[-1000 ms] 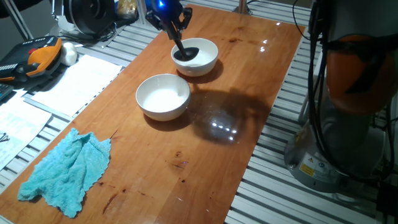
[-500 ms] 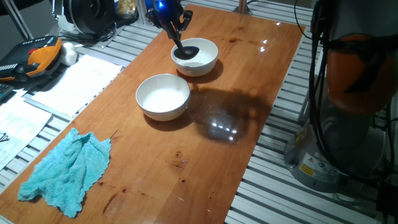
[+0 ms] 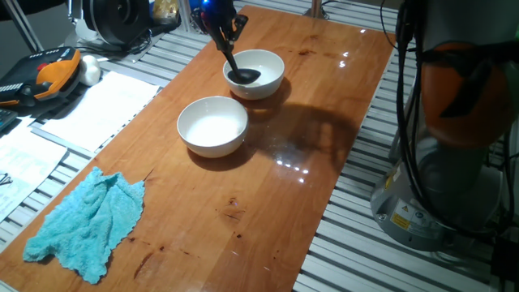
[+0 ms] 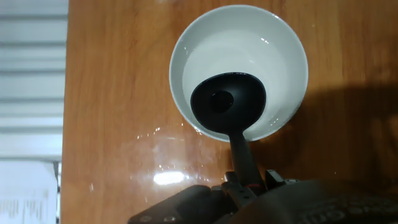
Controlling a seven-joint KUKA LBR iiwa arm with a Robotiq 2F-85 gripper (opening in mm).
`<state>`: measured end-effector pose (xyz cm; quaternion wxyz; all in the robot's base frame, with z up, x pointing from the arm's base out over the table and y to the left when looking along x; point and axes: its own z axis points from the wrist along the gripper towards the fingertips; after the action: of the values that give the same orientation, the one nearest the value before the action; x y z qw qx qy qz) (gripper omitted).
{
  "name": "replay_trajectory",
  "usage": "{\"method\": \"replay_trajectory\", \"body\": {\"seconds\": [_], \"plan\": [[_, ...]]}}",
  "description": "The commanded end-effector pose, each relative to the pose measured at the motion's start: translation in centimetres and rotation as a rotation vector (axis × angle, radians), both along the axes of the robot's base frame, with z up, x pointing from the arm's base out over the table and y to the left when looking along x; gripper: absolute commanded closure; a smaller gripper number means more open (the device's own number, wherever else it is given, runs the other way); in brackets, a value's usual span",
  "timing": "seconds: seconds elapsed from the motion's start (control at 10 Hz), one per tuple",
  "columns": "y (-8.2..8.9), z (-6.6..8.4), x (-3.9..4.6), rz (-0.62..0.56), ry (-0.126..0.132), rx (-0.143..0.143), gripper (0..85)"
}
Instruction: Scoop water with a large spoon from one bowl to another
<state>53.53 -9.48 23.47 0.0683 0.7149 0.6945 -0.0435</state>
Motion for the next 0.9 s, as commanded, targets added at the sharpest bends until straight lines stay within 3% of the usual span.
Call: {"method": "replay_trajectory", "body": {"seconds": [0.0, 0.3, 0.5, 0.8], "plan": [[-0.1, -0.2, 0.12, -0.172, -0.007, -0.008, 85.0], [-0.5, -1.0, 0.37, -0.196, -0.032, -0.013, 85.0], [-0.3, -1.2, 0.71, -0.228, -0.022, 0.011, 85.0], [-0.1, -2.0, 1.57, -0.232, -0.018, -0.001, 85.0]]}}
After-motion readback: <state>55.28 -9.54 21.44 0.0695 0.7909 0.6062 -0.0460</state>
